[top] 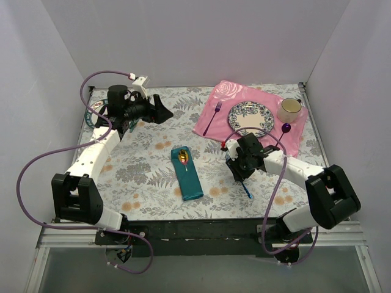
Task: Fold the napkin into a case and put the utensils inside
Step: Pick up the fork from the center of the board, then pass from the right arm to the left
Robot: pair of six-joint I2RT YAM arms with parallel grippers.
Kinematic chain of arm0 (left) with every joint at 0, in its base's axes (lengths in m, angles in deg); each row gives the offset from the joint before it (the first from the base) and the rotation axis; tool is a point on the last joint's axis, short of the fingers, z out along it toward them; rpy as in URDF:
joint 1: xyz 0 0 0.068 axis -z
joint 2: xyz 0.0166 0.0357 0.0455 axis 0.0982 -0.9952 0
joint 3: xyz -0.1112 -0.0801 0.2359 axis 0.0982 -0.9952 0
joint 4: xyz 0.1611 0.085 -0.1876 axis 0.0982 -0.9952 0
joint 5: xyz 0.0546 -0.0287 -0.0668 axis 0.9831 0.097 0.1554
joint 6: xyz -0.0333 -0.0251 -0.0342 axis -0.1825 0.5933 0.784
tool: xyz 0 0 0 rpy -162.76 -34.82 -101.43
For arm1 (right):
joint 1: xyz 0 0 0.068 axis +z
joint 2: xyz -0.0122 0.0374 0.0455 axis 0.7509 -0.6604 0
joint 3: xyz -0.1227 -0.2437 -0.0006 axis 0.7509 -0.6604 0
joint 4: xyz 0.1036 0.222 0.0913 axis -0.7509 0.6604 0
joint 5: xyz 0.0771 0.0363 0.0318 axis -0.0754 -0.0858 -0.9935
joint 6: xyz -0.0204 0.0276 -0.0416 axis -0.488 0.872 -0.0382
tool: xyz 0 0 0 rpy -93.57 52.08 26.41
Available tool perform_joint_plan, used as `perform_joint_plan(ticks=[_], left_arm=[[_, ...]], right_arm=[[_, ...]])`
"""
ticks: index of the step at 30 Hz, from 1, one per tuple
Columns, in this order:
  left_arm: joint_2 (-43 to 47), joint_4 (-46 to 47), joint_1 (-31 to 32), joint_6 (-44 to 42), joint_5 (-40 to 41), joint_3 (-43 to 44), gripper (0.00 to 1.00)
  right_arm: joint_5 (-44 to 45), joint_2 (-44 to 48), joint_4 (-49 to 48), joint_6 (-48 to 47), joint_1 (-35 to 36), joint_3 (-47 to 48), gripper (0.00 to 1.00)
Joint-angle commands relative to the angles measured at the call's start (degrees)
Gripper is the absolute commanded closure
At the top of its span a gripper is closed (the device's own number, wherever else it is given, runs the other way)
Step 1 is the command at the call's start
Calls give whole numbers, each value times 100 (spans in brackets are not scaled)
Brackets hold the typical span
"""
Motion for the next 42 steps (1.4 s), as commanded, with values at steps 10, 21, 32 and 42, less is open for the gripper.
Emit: perform_joint_plan(ticks=[10,21,32,42], left_arm=[[15,227,-45,252,210,-237,25],[199,-115,-177,129,-456,-562,28],[269,965,754,648,-617,-1169,40],[-100,1449,1308,867,-388,-1081,50]], right_arm=[[412,-823,-311,765,-26,404,76],[79,-219,-636,1002,43,1010,99],[464,258,-680,2066,1072,1739,99],[456,99,-812,2040,1257,1828,99]])
